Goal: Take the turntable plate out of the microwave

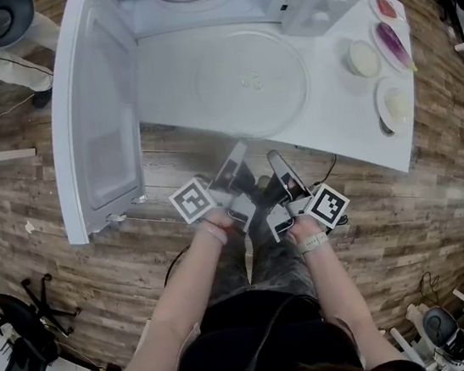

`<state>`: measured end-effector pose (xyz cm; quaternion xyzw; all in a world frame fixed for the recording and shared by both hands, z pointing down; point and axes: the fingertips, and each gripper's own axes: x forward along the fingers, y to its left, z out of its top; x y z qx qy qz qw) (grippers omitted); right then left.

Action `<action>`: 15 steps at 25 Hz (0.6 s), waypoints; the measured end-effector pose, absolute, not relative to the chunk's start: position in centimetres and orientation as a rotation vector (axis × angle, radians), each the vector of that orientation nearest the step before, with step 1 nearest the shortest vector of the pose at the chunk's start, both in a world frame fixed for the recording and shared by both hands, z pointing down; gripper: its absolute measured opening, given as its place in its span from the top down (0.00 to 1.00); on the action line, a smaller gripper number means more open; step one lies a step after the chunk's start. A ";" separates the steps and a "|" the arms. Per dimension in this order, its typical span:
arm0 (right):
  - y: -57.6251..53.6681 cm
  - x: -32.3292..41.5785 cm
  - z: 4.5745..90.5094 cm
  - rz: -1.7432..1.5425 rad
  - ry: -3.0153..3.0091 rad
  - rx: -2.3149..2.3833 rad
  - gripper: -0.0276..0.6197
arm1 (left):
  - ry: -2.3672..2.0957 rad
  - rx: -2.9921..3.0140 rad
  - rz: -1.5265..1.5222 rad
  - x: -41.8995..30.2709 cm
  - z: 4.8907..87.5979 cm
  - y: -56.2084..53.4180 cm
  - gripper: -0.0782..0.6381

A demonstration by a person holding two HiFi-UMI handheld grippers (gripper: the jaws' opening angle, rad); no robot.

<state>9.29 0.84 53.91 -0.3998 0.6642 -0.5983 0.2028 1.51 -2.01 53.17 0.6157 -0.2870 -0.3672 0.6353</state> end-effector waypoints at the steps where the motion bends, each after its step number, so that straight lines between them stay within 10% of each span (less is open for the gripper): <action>1: 0.9 9.3 53.9 -1.658 1.887 -1.126 0.87 | -0.655 1.416 -0.828 1.6 53.2 -1.8 0.83; 15: 2.0 8.0 48.3 -1.170 2.620 -1.254 0.90 | -0.779 1.791 -0.561 2.4 48.9 1.1 0.87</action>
